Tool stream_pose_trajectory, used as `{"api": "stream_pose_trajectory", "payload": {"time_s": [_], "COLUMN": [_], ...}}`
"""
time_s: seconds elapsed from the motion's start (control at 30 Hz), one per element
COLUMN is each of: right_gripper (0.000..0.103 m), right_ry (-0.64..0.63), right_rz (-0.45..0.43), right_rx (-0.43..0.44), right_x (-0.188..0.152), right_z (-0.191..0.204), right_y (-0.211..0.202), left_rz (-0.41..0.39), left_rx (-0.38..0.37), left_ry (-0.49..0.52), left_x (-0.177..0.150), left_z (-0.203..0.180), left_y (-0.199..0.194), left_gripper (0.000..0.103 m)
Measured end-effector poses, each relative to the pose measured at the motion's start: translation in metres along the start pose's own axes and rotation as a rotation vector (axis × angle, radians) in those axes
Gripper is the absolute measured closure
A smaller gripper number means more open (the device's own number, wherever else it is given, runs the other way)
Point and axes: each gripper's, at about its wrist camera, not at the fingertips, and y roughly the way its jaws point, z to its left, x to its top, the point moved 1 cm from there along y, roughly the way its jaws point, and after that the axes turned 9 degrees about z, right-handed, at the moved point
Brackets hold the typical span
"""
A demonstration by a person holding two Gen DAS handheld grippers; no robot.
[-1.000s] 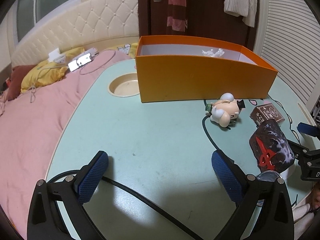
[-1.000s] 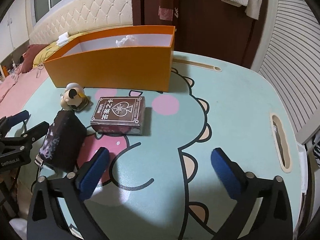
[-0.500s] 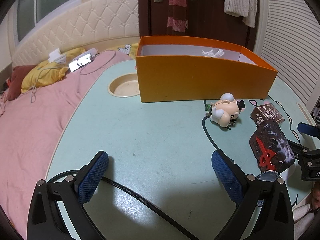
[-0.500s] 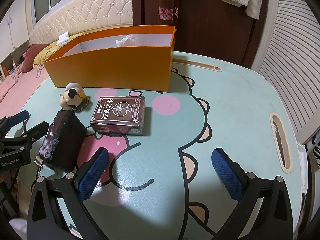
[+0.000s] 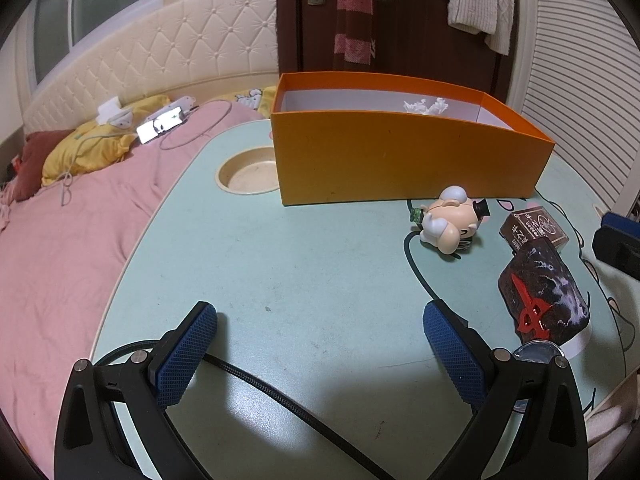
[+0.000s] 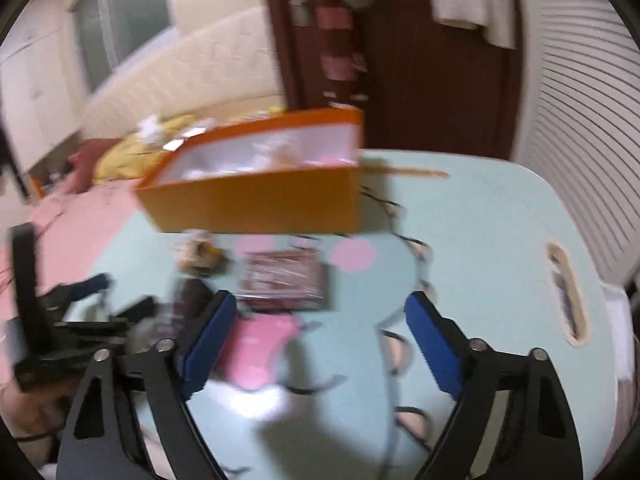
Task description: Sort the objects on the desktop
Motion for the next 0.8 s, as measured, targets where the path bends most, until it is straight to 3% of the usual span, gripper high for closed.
{"api": "stream_pose_trajectory", "payload": {"time_s": [0.13,0.3,0.43,0.6,0.8], "right_gripper": [0.032,0.036,0.065,0.067,0.072], "right_ry": [-0.126,-0.209,-0.195,-0.12,-0.127], "right_rz": [0.015,0.097,0.181,0.192,0.177], "right_rx": [0.053,0.097,0.082,0.111,0.097], "right_x": [0.002,-0.003,-0.008,-0.009,-0.01], "right_z": [0.032,0.052,0.05,0.037,0.035], "right_y": [0.001,0.019,0.037,0.041,0.039], "left_rz": [0.0,0.001,0.0,0.0,0.001], "left_rx": [0.0,0.002,0.002,-0.002,-0.001], "left_ry": [0.0,-0.005,-0.004,0.001,-0.001], "left_x": [-0.001,-0.001,-0.001,-0.002,-0.001], "left_z": [0.0,-0.004,-0.004,0.001,-0.001], "left_y": [0.0,-0.001,-0.001,-0.002,-0.001], "left_gripper": [0.0,0.0,0.0,0.0,0.0]}}
